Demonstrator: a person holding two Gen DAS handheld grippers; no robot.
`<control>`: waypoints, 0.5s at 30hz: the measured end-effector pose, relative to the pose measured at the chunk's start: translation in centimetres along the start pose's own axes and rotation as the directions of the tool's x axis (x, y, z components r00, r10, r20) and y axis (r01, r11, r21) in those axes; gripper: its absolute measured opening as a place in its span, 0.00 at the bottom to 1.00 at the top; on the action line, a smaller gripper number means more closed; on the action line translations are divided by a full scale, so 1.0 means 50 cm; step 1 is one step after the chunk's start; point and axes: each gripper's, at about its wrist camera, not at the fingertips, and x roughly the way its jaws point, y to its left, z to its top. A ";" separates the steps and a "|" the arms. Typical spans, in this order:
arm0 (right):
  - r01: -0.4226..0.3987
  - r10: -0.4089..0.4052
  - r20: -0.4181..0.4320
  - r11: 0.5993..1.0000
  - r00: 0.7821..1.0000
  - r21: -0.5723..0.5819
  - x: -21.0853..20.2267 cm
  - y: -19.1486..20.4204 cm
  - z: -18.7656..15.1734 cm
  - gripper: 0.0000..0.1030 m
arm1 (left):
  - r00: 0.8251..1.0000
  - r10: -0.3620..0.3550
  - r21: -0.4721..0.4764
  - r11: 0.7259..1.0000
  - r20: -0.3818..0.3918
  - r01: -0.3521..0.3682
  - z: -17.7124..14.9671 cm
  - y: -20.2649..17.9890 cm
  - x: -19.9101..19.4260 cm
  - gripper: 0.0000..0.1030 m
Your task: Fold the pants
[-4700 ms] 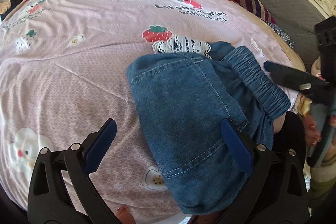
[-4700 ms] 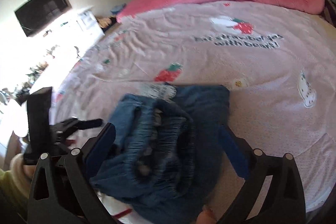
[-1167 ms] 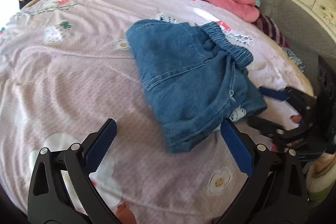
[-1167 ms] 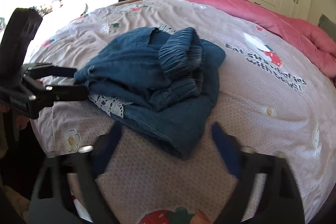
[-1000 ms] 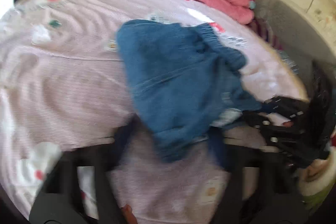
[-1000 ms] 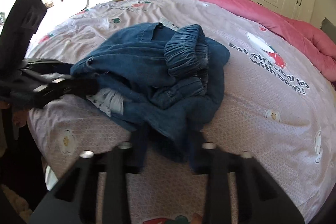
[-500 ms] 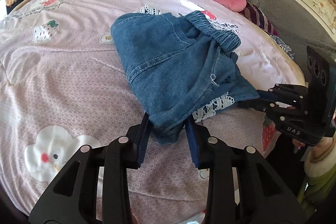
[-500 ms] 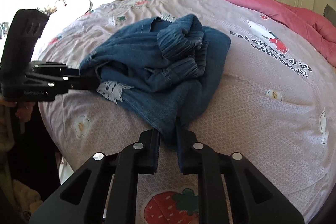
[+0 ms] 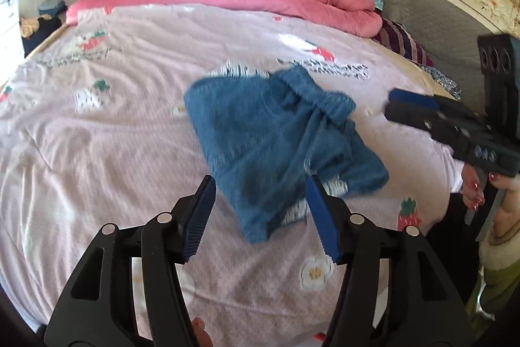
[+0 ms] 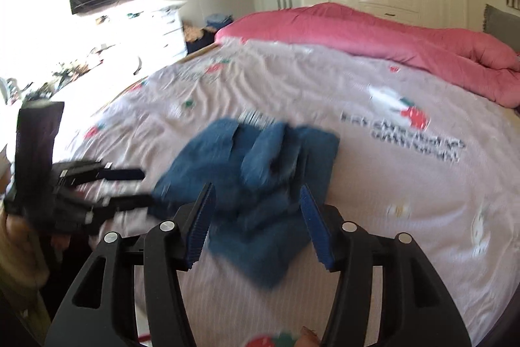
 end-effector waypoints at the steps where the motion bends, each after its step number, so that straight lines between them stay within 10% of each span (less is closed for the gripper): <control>1: -0.003 0.003 0.003 1.000 1.000 0.024 0.012 -0.006 0.016 0.51 | 1.000 -0.002 0.000 1.000 0.007 0.002 0.006 -0.002 0.002 0.51; 15: 0.008 -0.004 -0.231 1.000 0.973 0.015 0.190 -0.016 0.018 0.51 | 0.996 -0.041 0.081 0.996 -0.082 0.047 -0.017 -0.059 0.068 0.54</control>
